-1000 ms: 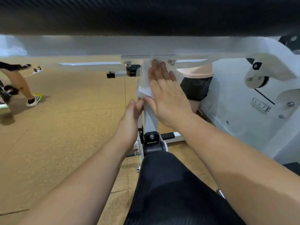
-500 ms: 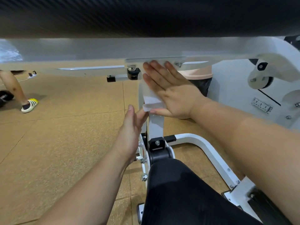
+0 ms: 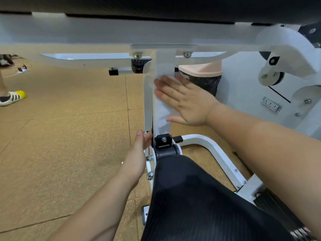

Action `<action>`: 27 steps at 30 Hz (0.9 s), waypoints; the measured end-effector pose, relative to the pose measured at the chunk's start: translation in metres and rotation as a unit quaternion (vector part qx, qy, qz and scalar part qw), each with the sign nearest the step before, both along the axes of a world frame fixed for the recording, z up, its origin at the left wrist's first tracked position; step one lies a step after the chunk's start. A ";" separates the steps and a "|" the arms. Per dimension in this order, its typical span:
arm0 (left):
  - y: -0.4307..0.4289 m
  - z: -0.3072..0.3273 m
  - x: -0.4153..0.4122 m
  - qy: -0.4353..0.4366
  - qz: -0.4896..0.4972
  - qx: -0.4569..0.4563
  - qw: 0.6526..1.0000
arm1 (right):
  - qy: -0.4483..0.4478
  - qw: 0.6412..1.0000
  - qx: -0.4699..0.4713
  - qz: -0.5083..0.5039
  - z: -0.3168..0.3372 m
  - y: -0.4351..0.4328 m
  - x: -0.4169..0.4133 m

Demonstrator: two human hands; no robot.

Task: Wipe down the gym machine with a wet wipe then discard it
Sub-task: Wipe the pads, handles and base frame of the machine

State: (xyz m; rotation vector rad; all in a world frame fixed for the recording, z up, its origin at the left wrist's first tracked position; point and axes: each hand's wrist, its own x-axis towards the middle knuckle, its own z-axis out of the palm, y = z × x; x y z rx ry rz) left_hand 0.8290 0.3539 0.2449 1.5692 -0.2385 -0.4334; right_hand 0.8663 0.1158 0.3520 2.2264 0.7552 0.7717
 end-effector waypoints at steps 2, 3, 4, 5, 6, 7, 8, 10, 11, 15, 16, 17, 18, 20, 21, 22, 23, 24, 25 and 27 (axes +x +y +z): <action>-0.001 -0.010 -0.001 0.017 -0.017 0.016 1.000 | -0.030 0.999 0.026 -0.003 -0.005 0.008 0.002; 0.000 -0.012 -0.001 0.020 -0.020 0.018 0.999 | -0.031 0.999 0.035 -0.003 -0.011 0.011 0.002; 0.000 -0.012 -0.001 0.019 -0.025 0.020 0.999 | -0.026 0.999 0.034 -0.003 -0.019 0.013 0.001; 0.001 -0.012 -0.001 0.018 -0.033 0.021 0.999 | -0.017 1.000 0.023 -0.001 -0.026 0.011 0.000; 0.001 -0.012 -0.001 0.018 -0.039 0.019 0.999 | -0.004 1.000 0.002 0.002 -0.032 0.007 -0.002; 0.002 -0.012 -0.002 0.019 -0.042 0.015 0.999 | 0.013 1.000 -0.025 0.005 -0.040 0.002 -0.005; 0.002 -0.011 -0.002 0.023 -0.039 0.011 0.999 | 0.033 0.998 -0.057 0.002 -0.048 -0.004 -0.010; 0.000 -0.009 -0.005 0.032 -0.034 0.013 0.999 | 0.078 0.988 -0.128 -0.027 -0.068 -0.011 -0.019; -0.001 -0.008 -0.006 0.033 -0.033 0.018 0.999 | 0.095 0.982 -0.156 -0.041 -0.076 -0.012 -0.023; -0.002 -0.001 -0.013 0.029 -0.033 0.040 0.998 | 0.113 0.980 -0.161 -0.020 -0.078 -0.012 -0.023; -0.002 0.000 -0.015 0.027 -0.036 0.044 0.998 | 0.105 0.981 -0.165 -0.008 -0.071 -0.014 -0.022; -0.002 0.002 -0.017 0.026 -0.041 0.053 0.997 | 0.090 0.982 -0.168 -0.001 -0.062 -0.014 -0.019; -0.002 0.003 -0.018 0.025 -0.047 0.063 0.997 | 0.071 0.984 -0.164 0.002 -0.051 -0.014 -0.015; 0.002 0.004 -0.018 0.005 -0.062 0.092 0.994 | 0.027 0.991 -0.128 -0.008 -0.022 -0.008 -0.006; 0.005 0.003 -0.017 -0.010 -0.068 0.104 0.992 | 0.004 0.995 -0.102 -0.021 -0.005 -0.004 -0.001; 0.007 0.001 -0.015 -0.021 -0.075 0.114 0.990 | -0.018 0.997 -0.073 -0.035 0.010 0.000 0.002; 0.009 0.000 -0.014 -0.026 -0.079 0.121 0.989 | -0.038 0.997 -0.042 -0.044 0.023 0.003 0.004; 0.011 -0.002 -0.012 -0.026 -0.081 0.124 0.989 | -0.054 0.997 -0.012 -0.051 0.031 0.005 0.005; 0.012 -0.003 -0.011 -0.025 -0.083 0.126 0.988 | -0.068 0.996 0.014 -0.056 0.033 0.009 0.005; 0.014 -0.004 -0.011 -0.020 -0.087 0.128 0.988 | -0.090 0.992 0.062 -0.065 0.021 0.016 0.005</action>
